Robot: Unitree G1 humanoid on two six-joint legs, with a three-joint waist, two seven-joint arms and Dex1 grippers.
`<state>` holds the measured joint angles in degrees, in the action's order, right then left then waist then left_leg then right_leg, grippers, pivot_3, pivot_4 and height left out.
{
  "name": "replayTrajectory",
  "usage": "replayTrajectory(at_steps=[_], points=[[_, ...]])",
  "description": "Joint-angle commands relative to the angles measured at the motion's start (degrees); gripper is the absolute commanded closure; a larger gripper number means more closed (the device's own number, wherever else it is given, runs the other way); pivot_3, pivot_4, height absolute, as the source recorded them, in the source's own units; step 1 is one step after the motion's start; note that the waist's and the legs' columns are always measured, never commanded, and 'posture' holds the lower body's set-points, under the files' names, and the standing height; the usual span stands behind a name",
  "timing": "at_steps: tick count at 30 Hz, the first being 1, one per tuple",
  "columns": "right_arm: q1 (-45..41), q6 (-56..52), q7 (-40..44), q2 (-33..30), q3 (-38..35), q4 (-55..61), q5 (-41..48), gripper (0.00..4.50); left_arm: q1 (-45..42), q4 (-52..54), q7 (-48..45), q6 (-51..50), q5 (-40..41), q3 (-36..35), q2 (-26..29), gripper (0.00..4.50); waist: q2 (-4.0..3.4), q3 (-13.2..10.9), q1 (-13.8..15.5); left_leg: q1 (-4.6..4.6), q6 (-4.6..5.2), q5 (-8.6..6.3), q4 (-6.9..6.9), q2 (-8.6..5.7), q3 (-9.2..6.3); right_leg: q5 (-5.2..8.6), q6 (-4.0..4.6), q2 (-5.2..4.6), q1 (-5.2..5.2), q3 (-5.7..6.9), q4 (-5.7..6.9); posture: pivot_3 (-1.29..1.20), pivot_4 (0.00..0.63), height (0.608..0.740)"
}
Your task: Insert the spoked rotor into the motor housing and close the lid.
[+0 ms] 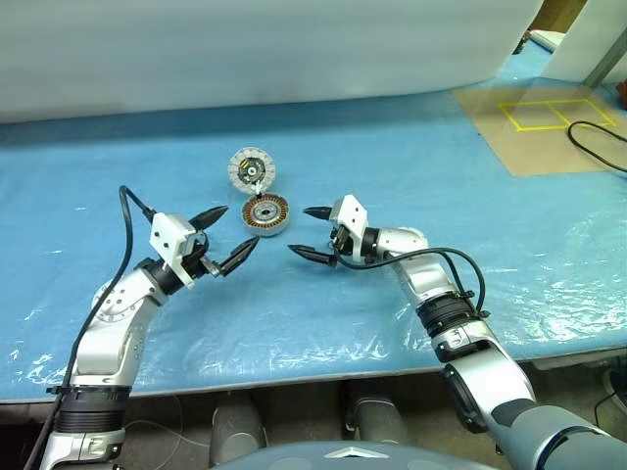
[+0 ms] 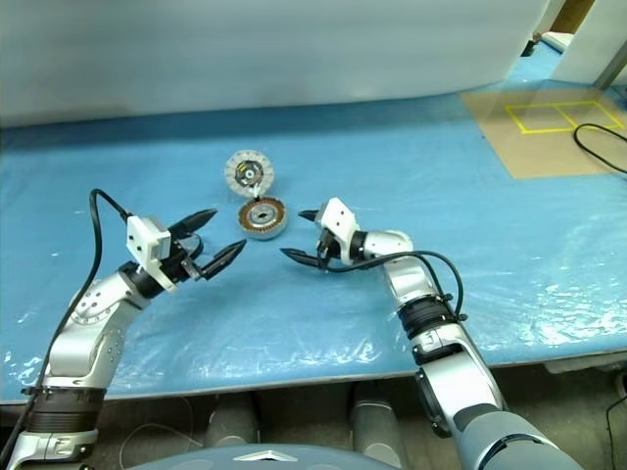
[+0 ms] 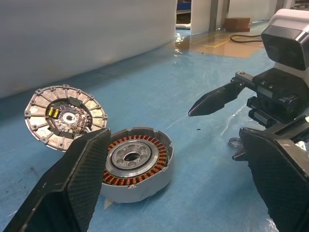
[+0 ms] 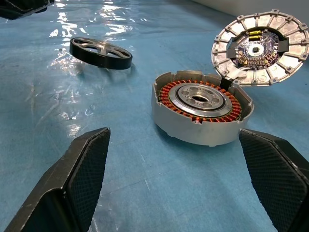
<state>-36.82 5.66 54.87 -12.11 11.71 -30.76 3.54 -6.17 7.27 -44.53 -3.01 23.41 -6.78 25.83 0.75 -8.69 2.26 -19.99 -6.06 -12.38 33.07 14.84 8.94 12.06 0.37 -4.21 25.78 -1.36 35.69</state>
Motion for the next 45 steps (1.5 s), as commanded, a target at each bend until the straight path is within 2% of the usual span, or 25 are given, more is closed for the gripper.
replayTrajectory(at_steps=[1, 33, 38, 43, 45], points=[[-0.5, 1.2, 0.3, -0.2, 0.1, 0.7, 0.1, 0.03, -0.4, 0.9, -0.1, 0.7, 0.2, -0.2, -0.1, 0.00, 0.00, 0.0, 0.0, 0.00, 0.00, 0.00, 0.00, 0.00, 0.00, 0.00, 0.00, 0.00, 0.00, 0.00, 0.00, 0.00, 0.150, 0.740], [-1.8, 0.5, 1.1, 1.2, 0.0, 1.3, 1.1, 0.03, 0.5, 2.1, 0.5, 0.7, 0.1, -0.6, 0.2, 0.00, 0.00, 0.0, 0.0, 0.00, 0.00, 0.00, 0.00, 0.00, 0.00, 0.00, 0.00, 0.00, 0.00, 0.00, 0.00, 0.00, 0.150, 0.740], [-4.1, -0.6, 0.2, 2.2, -0.2, 1.3, 0.9, 0.03, 2.2, 3.4, 0.8, 0.6, 0.4, -1.5, 0.7, 0.00, 0.00, 0.0, -0.1, 0.01, 0.00, 0.00, 0.00, 0.01, 0.00, 0.00, 0.00, 0.00, 0.00, 0.00, 0.01, 0.00, 0.150, 0.740], [-11.0, -4.4, 0.0, 2.3, 2.6, -1.0, -3.1, 0.03, 6.6, 7.2, 2.9, 0.3, 0.8, -3.2, 0.6, 0.00, -0.01, 0.0, -0.2, 0.01, -0.01, 0.00, 0.00, 0.01, 0.00, 0.00, 0.00, 0.00, 0.03, 0.01, 0.01, 0.00, 0.150, 0.740], [-14.2, -2.8, -0.2, 2.2, 4.5, -2.7, -5.8, 0.03, 8.3, 8.5, 3.7, 0.3, 0.7, -3.7, 0.4, 0.00, -0.01, 0.0, -0.2, 0.02, -0.01, -0.01, 0.00, 0.03, 0.00, 0.00, 0.00, 0.01, 0.06, 0.01, 0.02, 0.00, 0.150, 0.740]])
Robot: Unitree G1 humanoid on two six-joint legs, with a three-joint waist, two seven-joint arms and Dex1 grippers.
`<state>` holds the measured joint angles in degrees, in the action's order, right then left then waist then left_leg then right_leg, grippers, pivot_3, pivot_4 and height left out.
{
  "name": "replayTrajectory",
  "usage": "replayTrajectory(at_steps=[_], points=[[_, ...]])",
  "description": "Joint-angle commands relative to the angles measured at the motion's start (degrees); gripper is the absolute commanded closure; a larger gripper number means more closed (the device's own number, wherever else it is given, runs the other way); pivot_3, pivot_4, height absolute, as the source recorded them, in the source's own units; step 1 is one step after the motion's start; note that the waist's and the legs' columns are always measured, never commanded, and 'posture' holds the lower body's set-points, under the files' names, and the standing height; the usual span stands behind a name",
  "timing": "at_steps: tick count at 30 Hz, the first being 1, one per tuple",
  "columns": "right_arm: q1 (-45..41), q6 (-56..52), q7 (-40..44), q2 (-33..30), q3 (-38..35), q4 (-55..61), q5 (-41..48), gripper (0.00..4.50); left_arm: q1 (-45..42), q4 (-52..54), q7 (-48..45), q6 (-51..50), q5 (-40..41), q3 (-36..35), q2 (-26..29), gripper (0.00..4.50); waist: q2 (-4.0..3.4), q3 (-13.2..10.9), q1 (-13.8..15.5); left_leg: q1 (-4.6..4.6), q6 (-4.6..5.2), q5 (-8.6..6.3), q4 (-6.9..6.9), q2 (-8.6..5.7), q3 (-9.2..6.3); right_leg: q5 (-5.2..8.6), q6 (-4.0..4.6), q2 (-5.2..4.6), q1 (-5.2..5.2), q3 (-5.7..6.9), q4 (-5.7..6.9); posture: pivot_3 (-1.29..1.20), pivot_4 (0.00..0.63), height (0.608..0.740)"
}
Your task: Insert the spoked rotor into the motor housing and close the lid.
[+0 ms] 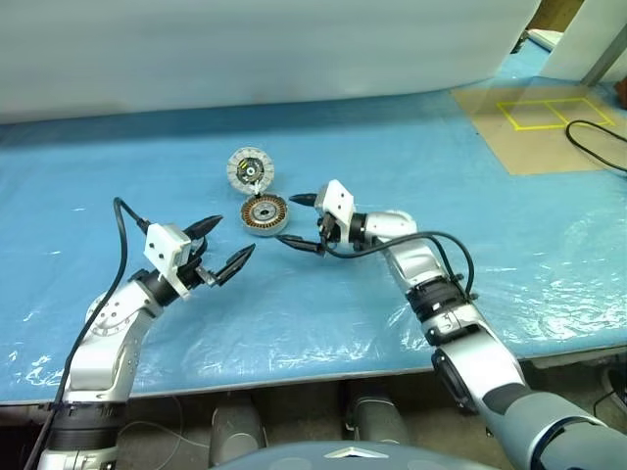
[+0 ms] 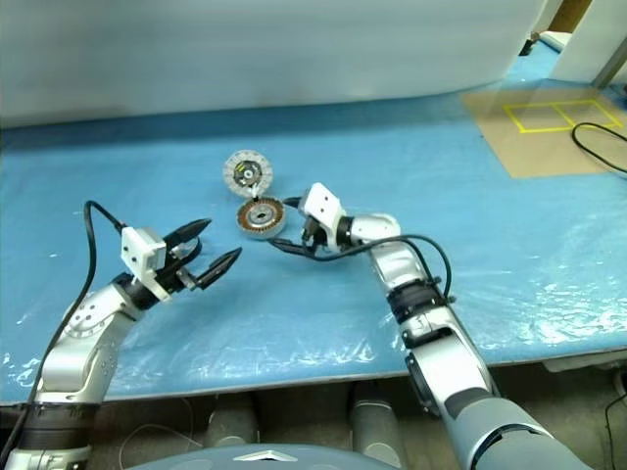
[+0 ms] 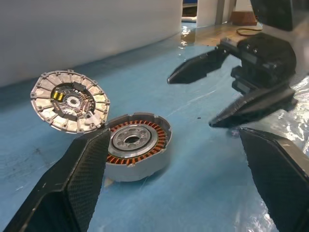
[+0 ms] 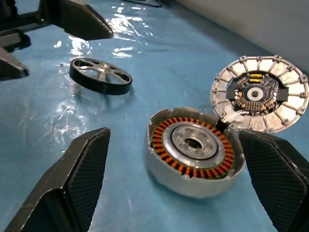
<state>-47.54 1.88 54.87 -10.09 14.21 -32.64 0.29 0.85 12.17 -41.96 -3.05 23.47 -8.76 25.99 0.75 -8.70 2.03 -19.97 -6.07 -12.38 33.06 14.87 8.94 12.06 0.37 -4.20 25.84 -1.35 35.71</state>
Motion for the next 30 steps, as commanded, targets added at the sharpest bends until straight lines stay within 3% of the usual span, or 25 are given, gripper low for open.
replayTrajectory(at_steps=[1, 14, 22, 30], points=[[-5.2, 1.4, -0.4, 0.3, 2.9, -1.9, -3.7, 0.03, 2.0, 4.1, 1.6, 0.3, 0.8, -2.1, 0.1, 0.00, 0.00, 0.0, 0.1, 0.00, 0.00, 0.00, 0.00, 0.00, 0.00, 0.00, 0.00, 0.00, 0.00, 0.01, 0.00, 0.00, 0.150, 0.740], [-30.3, -4.1, 11.2, 5.8, 10.5, -29.8, -13.1, 0.03, 6.8, 8.4, 5.2, 0.4, 0.7, -3.6, -0.4, 0.00, -0.07, 0.0, 0.0, -0.20, 0.05, 0.00, -0.01, 0.06, 0.02, 0.01, 0.02, 0.00, 0.26, 0.08, 0.02, 0.00, 0.150, 0.740], [-34.6, -3.6, 12.3, 8.0, 12.4, -36.9, -18.0, 0.03, 7.6, 8.9, 6.0, 0.6, 0.7, -3.7, -0.5, 0.00, -0.11, -0.1, 0.1, -0.23, 0.23, 0.09, 0.00, 0.11, 0.02, 0.01, 0.04, 0.00, 0.29, 0.15, 0.04, 0.00, 0.150, 0.740], [-35.6, -4.3, 6.4, 11.7, 11.4, -40.7, -20.5, 0.03, 7.6, 8.5, 6.0, 0.8, 0.7, -3.9, -0.3, 0.00, -0.16, -0.1, 0.0, -0.25, 0.24, 0.09, 0.00, 0.17, 0.02, 0.01, 0.06, 0.00, 0.34, 0.15, 0.07, 0.00, 0.150, 0.740]])
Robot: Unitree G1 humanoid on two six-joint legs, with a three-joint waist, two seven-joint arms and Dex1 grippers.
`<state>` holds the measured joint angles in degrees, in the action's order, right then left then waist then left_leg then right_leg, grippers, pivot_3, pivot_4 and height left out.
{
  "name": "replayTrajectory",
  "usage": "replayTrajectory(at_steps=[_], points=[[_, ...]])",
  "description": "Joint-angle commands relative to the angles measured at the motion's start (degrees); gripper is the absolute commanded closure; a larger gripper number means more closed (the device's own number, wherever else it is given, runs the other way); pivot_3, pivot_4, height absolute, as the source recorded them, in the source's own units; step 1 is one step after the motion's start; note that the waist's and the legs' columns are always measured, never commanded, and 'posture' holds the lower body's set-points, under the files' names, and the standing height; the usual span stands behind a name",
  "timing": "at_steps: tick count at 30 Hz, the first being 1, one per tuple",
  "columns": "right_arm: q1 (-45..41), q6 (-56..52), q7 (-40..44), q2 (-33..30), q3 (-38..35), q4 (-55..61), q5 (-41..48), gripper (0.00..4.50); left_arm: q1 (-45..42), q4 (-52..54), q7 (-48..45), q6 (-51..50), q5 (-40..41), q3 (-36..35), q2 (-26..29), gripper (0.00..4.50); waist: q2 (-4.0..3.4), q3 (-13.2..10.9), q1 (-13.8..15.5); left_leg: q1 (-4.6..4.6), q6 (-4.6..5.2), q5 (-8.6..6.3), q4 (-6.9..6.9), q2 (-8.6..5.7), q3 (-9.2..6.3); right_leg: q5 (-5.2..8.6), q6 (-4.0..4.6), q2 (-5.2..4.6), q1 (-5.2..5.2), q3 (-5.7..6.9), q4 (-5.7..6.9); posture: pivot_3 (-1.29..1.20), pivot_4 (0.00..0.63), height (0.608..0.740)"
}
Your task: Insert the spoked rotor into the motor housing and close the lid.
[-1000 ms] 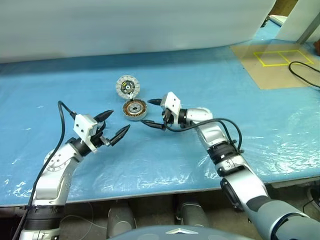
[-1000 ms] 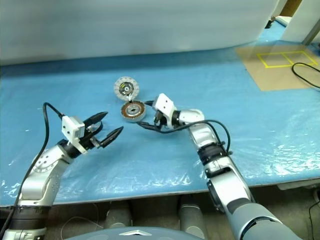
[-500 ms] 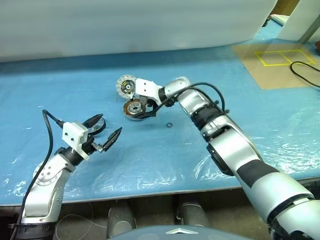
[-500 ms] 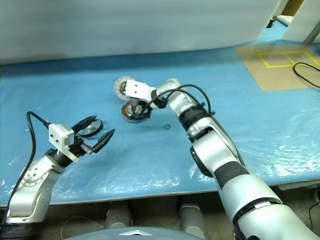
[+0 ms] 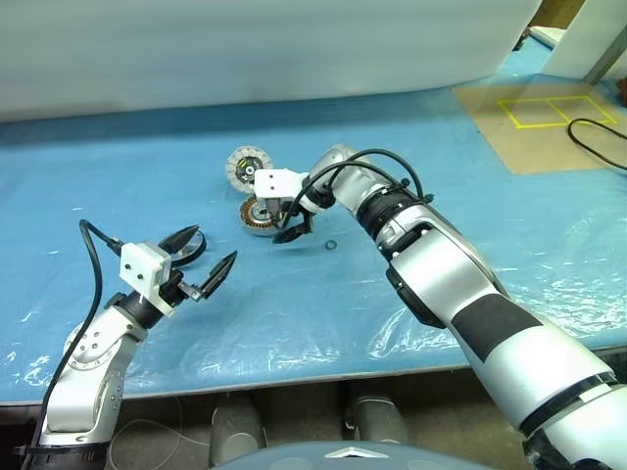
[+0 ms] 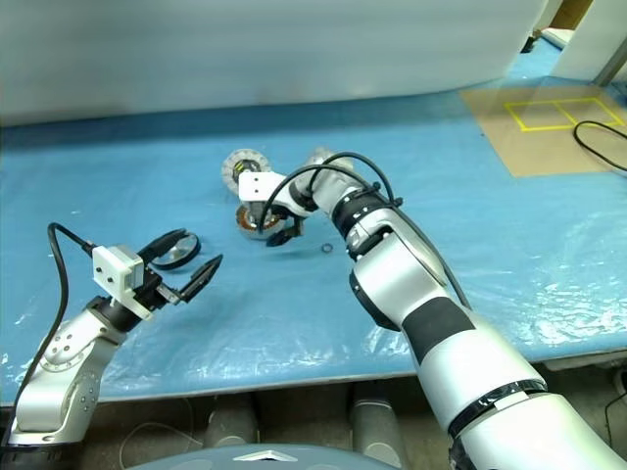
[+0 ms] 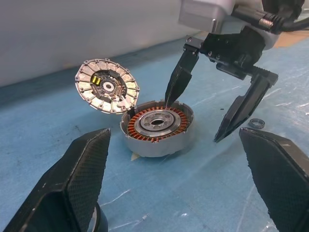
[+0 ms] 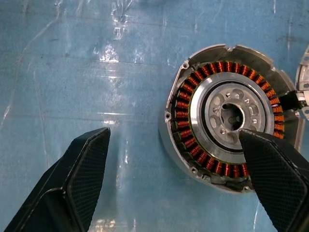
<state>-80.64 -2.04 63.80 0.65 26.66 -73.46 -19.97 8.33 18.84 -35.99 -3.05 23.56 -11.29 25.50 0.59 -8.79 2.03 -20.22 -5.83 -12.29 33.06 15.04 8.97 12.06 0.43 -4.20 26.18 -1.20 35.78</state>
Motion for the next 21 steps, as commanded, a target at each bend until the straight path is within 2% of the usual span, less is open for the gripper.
replayTrajectory(at_steps=[1, 21], points=[[-2.7, -0.5, -3.3, 1.2, -1.4, -0.1, -0.2, 0.03, 0.1, 1.8, 0.1, 0.8, 0.7, -1.4, 0.2, 0.00, -0.01, 0.0, 0.0, 0.00, 0.00, 0.00, 0.00, 0.00, 0.00, 0.00, 0.00, 0.00, 0.00, 0.00, 0.00, 0.00, 0.150, 0.740], [-3.4, -1.8, -6.4, 4.3, -1.7, -3.2, -3.2, 0.03, 4.5, 4.7, 1.7, 1.6, 0.4, -3.2, -0.8, 0.00, -0.09, -0.1, 0.1, -0.01, -0.02, -0.01, 0.02, 0.03, 0.01, 0.00, 0.01, 0.00, -0.01, 0.03, 0.01, 0.00, 0.150, 0.740]])
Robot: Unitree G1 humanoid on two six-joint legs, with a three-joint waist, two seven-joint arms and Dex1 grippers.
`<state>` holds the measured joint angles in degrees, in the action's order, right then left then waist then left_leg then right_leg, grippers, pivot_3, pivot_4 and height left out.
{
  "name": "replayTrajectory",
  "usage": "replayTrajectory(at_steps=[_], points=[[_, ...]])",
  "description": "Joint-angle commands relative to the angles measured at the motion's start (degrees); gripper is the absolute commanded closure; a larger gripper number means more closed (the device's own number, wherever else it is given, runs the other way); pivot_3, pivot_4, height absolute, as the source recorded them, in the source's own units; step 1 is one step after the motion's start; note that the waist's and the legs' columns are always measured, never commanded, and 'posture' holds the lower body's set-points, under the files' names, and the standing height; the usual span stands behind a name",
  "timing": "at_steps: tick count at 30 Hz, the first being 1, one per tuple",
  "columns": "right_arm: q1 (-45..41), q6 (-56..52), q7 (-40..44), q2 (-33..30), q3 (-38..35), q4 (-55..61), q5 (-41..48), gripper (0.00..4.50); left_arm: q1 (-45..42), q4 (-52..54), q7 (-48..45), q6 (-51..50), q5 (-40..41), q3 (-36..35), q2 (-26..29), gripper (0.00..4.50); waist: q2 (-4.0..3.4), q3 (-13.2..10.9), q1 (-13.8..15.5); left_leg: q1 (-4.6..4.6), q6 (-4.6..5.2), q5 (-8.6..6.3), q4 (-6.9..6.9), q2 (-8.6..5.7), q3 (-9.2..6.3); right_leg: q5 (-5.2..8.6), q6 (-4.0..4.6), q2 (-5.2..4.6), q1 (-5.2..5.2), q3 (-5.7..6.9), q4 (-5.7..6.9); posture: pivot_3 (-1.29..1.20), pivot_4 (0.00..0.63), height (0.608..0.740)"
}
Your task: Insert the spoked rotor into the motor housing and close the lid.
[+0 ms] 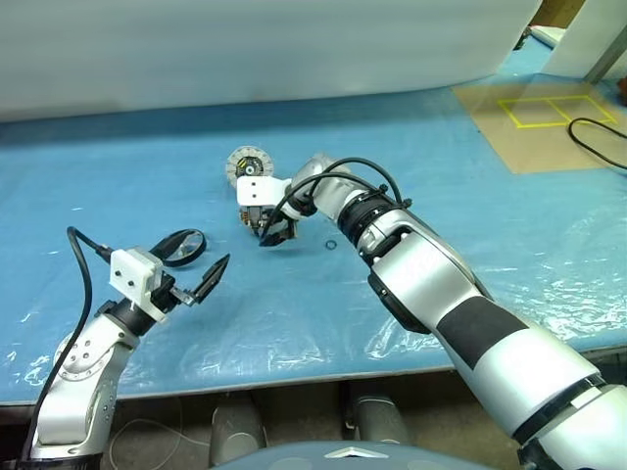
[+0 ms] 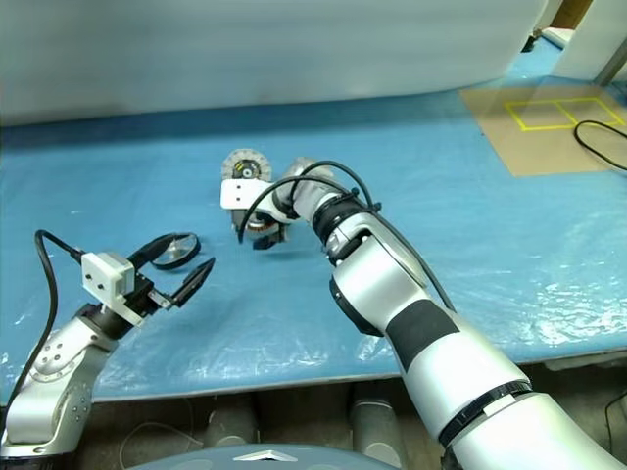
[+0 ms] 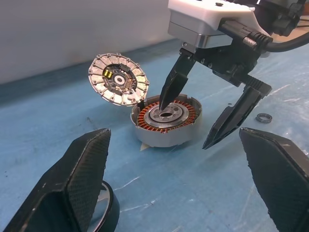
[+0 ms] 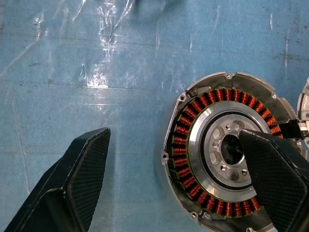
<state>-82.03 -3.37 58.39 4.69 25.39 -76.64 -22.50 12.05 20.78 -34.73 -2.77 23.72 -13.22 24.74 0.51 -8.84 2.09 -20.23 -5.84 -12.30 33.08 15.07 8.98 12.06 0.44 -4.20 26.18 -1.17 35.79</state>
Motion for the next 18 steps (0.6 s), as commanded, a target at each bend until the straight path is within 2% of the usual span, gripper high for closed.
replayTrajectory(at_steps=[1, 18], points=[[-1.8, -0.6, -1.7, 0.2, -0.3, -0.2, -1.1, 0.03, 0.9, 2.9, 0.5, 1.4, 0.2, -1.3, -0.1, 0.00, 0.00, 0.0, 0.0, 0.00, 0.00, 0.00, 0.00, 0.00, 0.00, 0.00, 0.00, 0.00, 0.00, 0.00, 0.01, 0.00, 0.150, 0.740], [0.0, -2.2, -3.9, 0.6, -0.9, -1.2, -2.8, 0.03, 1.0, 3.5, 1.3, 1.0, 0.2, -1.3, -0.1, 0.00, -0.02, 0.0, 0.1, 0.02, 0.00, 0.01, 0.04, 0.01, 0.00, -0.01, 0.01, 0.00, 0.00, -0.01, 0.06, 0.00, 0.150, 0.740]])
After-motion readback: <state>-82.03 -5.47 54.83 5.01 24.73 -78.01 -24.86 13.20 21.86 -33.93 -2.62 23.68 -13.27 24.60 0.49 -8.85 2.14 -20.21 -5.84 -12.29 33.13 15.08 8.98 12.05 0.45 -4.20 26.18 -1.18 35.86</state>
